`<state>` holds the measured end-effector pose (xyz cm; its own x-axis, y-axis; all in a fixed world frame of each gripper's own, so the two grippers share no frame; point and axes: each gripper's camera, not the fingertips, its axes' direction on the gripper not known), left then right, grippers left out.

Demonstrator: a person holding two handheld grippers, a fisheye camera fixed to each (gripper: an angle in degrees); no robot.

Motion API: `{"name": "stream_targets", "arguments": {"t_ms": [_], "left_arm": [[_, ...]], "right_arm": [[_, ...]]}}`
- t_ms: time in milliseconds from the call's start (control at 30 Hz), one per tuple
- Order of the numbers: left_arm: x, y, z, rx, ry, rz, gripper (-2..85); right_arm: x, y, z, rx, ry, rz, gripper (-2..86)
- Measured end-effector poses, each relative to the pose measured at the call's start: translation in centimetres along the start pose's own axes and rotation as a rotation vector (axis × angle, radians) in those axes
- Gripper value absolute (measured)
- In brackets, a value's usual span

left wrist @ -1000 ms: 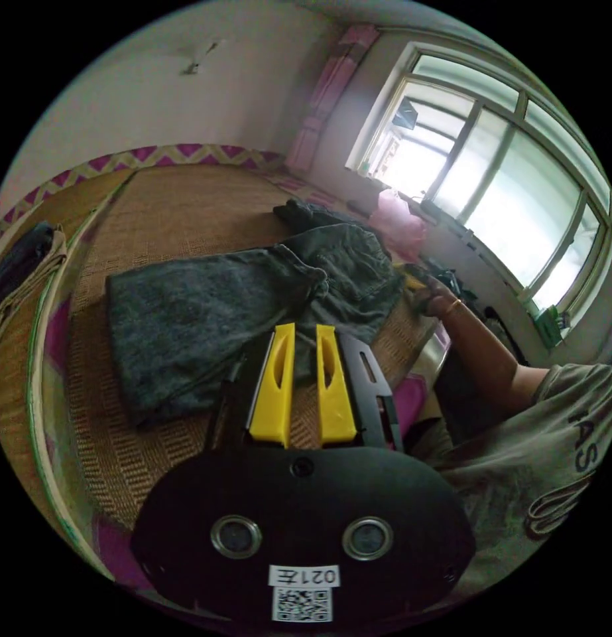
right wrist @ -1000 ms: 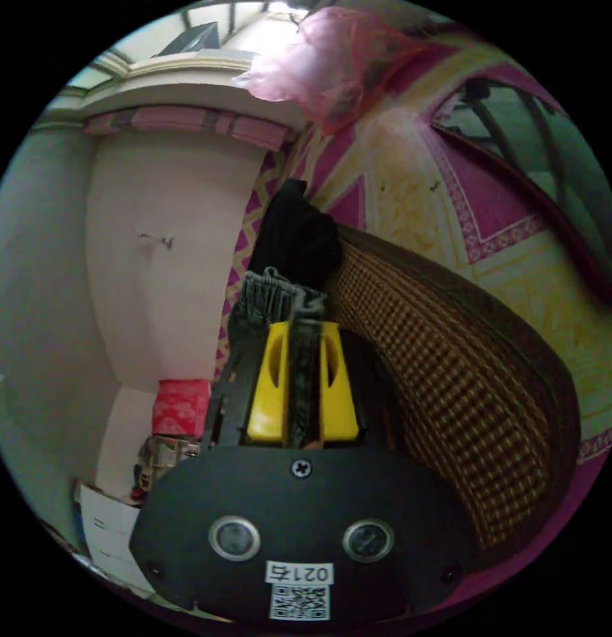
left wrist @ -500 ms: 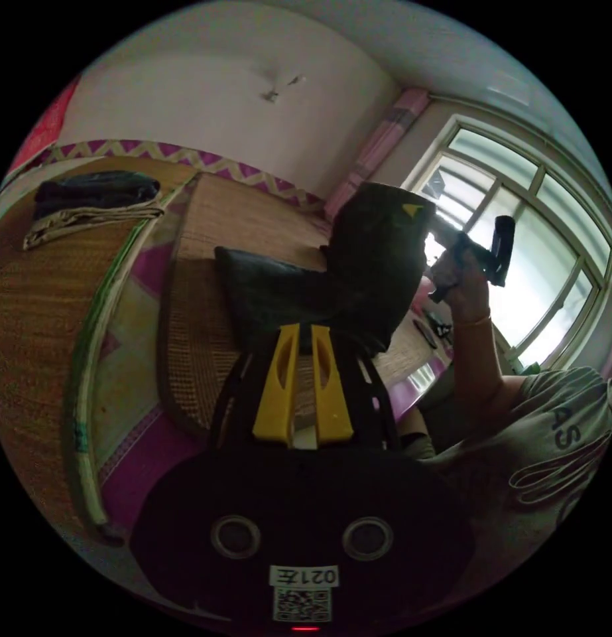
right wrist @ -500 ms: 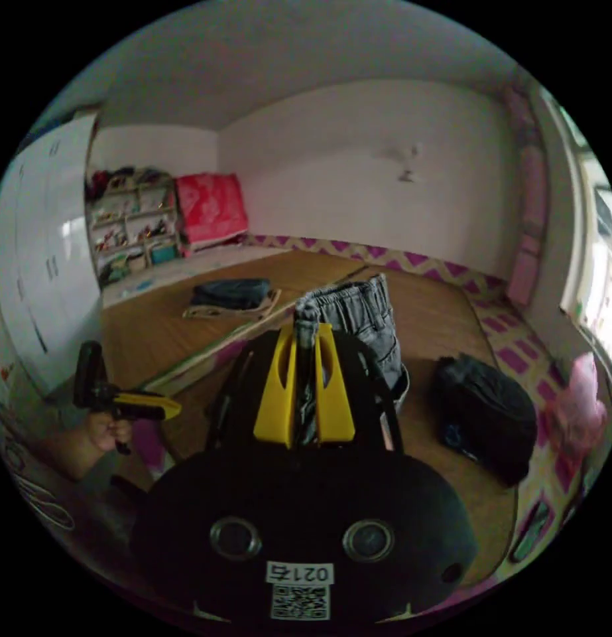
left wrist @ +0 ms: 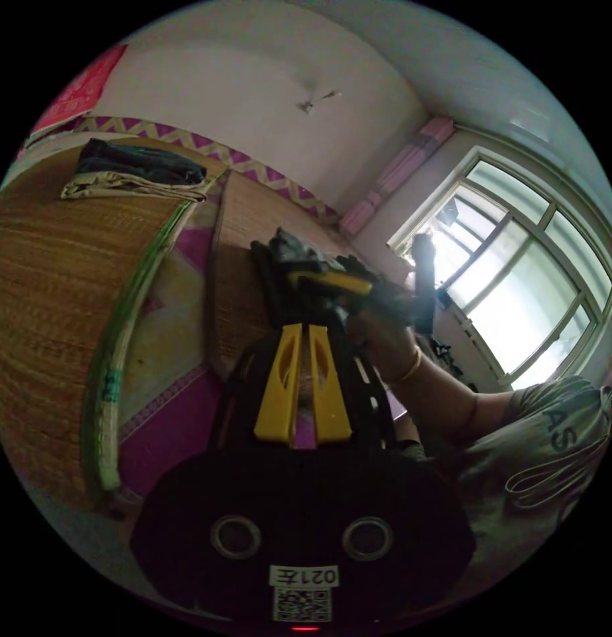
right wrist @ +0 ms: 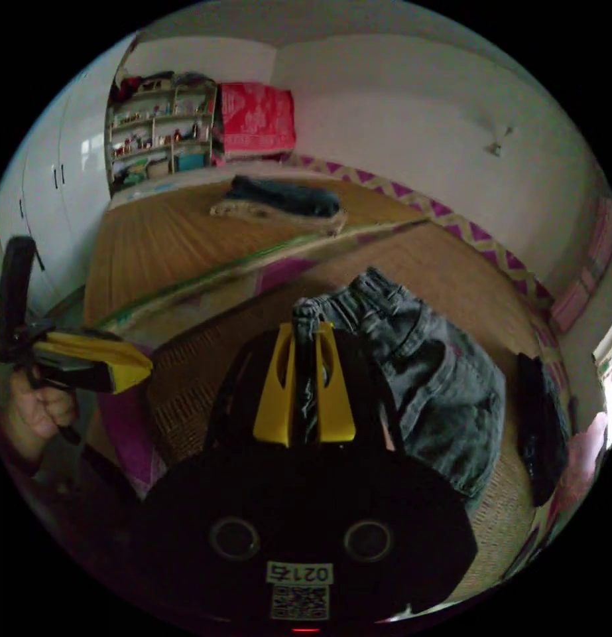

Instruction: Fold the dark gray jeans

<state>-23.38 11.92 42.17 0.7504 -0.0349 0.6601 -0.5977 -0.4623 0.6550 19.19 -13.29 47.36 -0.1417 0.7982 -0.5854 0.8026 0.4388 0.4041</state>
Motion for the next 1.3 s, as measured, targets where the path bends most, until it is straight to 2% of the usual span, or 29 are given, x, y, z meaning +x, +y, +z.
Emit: {"name": "stream_targets", "arguments": {"t_ms": [33, 133, 200, 267, 333, 400, 467, 533, 600, 700, 800, 933, 1067, 1233, 1300], "left_arm": [[0.1, -0.6, -0.1, 0.004, 0.007, 0.005, -0.5], [0.0, -3.7, -0.4, 0.01, 0.024, -0.011, 1.2], [-0.4, -6.5, -0.4, 0.0, 0.048, -0.048, 4.7], [-0.8, -8.6, -0.3, -0.013, 0.071, -0.076, 7.1], [-1.4, -10.7, -0.2, -0.021, 0.084, -0.111, 9.1], [-2.5, -13.4, -0.2, -0.018, 0.109, -0.151, 10.9], [-3.3, -15.5, 0.0, -0.032, 0.095, -0.181, 12.5], [-4.0, -17.4, 0.9, -0.095, 0.064, -0.201, 14.2], [-4.4, -19.6, 2.5, -0.204, 0.067, -0.225, 16.1], [-3.9, -22.2, 2.8, -0.253, 0.092, -0.225, 16.2], [-3.2, -24.7, 3.5, -0.364, 0.162, -0.234, 12.6], [-2.4, -27.3, 3.4, -0.427, 0.168, -0.255, 8.0], [-0.8, -29.2, 1.3, -0.358, 0.184, -0.287, 5.3], [3.2, -33.1, -4.5, -0.241, 0.191, -0.162, 4.9], [3.9, -36.0, -9.2, -0.154, 0.161, -0.125, 4.9]], "right_arm": [[-0.1, 0.1, 1.7, -0.064, -0.023, -0.008, 5.9], [1.0, 1.2, 2.9, -0.047, -0.107, 0.002, 8.5], [3.2, 1.5, 2.4, -0.11, -0.369, -0.016, 10.6], [5.7, 2.2, 1.2, -0.129, -0.504, -0.053, 9.2], [9.8, 3.5, -0.8, -0.076, -0.536, -0.021, 8.9], [17.8, 6.1, -3.0, 0.031, -0.389, 0.196, 10.1], [24.1, 8.5, -3.1, 0.042, -0.241, 0.371, 11.6], [30.1, 11.0, -1.6, 0.005, -0.222, 0.511, 13.1], [36.6, 14.2, 2.4, -0.072, -0.397, 0.657, 14.0], [41.3, 17.2, 8.0, -0.117, -0.671, 0.791, 14.9], [43.8, 18.3, 11.4, -0.104, -0.804, 0.844, 13.5], [45.5, 18.3, 14.8, -0.091, -0.906, 0.828, 10.6], [46.1, 19.0, 15.9, -0.062, -0.925, 0.845, 6.8], [43.8, 11.8, 12.1, -0.048, -0.798, 0.619, 5.9], [42.2, 5.6, 12.0, -0.042, -0.801, 0.515, 5.9]]}}
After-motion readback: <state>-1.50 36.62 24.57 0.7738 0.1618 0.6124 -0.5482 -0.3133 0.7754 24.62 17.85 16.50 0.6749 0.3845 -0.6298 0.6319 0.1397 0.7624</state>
